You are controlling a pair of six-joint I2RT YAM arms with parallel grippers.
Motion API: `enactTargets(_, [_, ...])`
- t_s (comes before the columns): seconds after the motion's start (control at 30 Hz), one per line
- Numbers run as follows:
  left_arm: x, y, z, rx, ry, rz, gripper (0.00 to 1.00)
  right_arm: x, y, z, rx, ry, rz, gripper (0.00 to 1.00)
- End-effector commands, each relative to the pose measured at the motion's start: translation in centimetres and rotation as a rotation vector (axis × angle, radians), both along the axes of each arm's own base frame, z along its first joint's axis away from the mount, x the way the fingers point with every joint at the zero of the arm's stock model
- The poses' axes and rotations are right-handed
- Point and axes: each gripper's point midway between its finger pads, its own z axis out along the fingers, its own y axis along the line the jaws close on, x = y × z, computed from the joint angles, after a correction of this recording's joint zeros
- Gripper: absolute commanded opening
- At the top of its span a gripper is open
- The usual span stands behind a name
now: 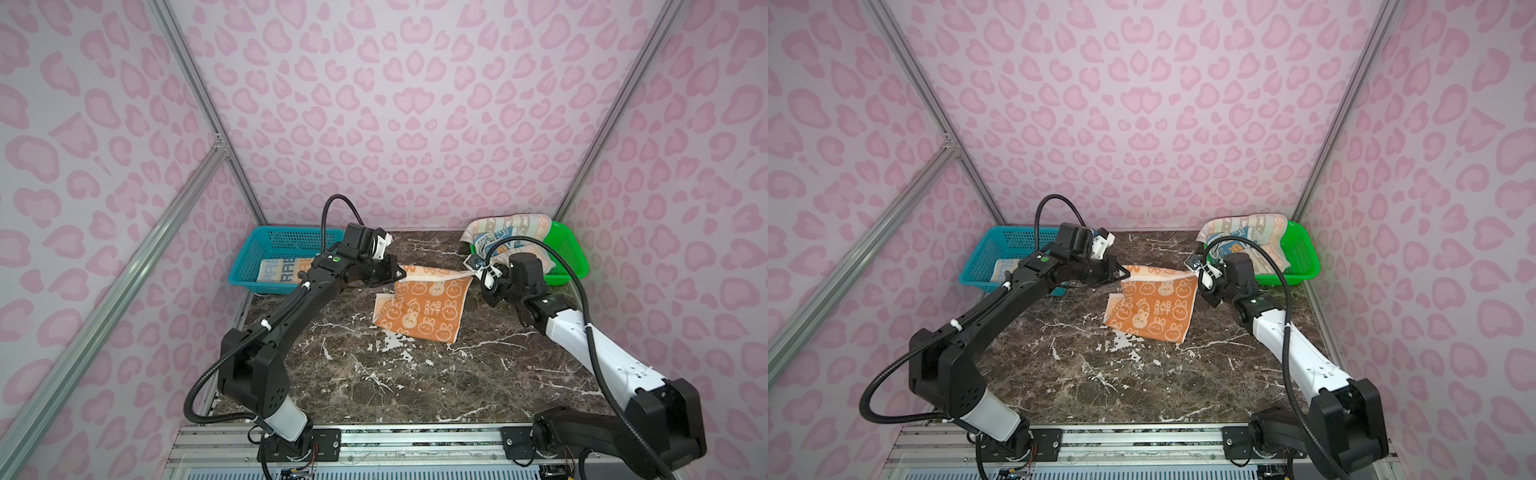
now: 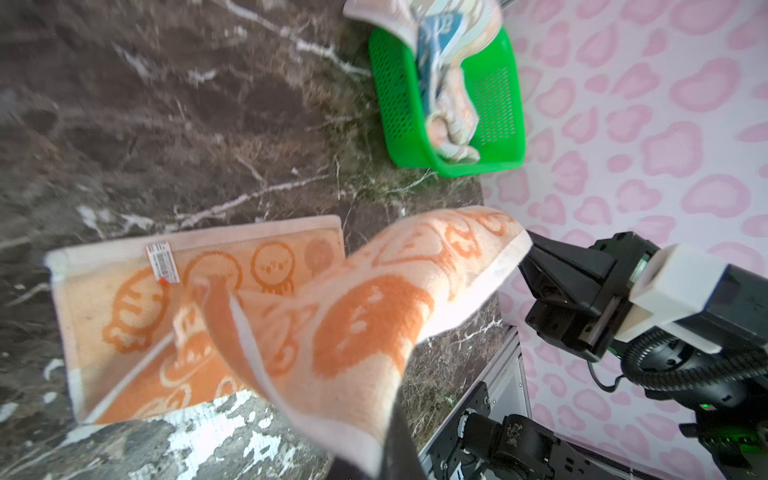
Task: Fold and stack the towels
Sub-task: 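Raise the orange towel by two corners with both grippers, letting it hang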
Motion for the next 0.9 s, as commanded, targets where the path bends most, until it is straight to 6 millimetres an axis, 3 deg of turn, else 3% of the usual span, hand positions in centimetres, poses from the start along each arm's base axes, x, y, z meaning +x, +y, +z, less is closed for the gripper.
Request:
enactTargets(0.0, [-1.5, 1.0, 3.9, 0.025, -0.146, -0.059, 0.03, -3.0, 1.3, 3.1, 0.061, 0.01, 0.09, 0.0])
enactTargets(0.2, [-6.9, 3.5, 10.1, 0.031, -0.362, -0.119, 0.03, -10.7, 4.1, 10.8, 0.117, -0.089, 0.283, 0.0])
enactTargets(0.4, [-14.8, 5.4, 16.3, -0.053, -0.609, -0.203, 0.03, -18.9, 6.0, 15.9, 0.189, -0.168, 0.447, 0.0])
enactTargets(0.53, [-18.6, 6.0, 18.4, -0.113, -0.674, -0.24, 0.03, -22.6, 6.0, 18.9, 0.28, -0.239, 0.516, 0.0])
enactTargets(0.63, [-19.5, 6.0, 18.6, -0.143, -0.658, -0.24, 0.03, -23.5, 6.0, 20.3, 0.317, -0.268, 0.526, 0.0])
enactTargets(0.7, [-19.1, 6.0, 18.3, -0.145, -0.642, -0.215, 0.03, -22.9, 5.9, 20.6, 0.32, -0.279, 0.498, 0.0])
enactTargets(0.87, [-15.0, 6.3, 15.8, -0.059, -0.575, -0.067, 0.03, -18.4, 5.6, 18.8, 0.229, -0.275, 0.305, 0.0])
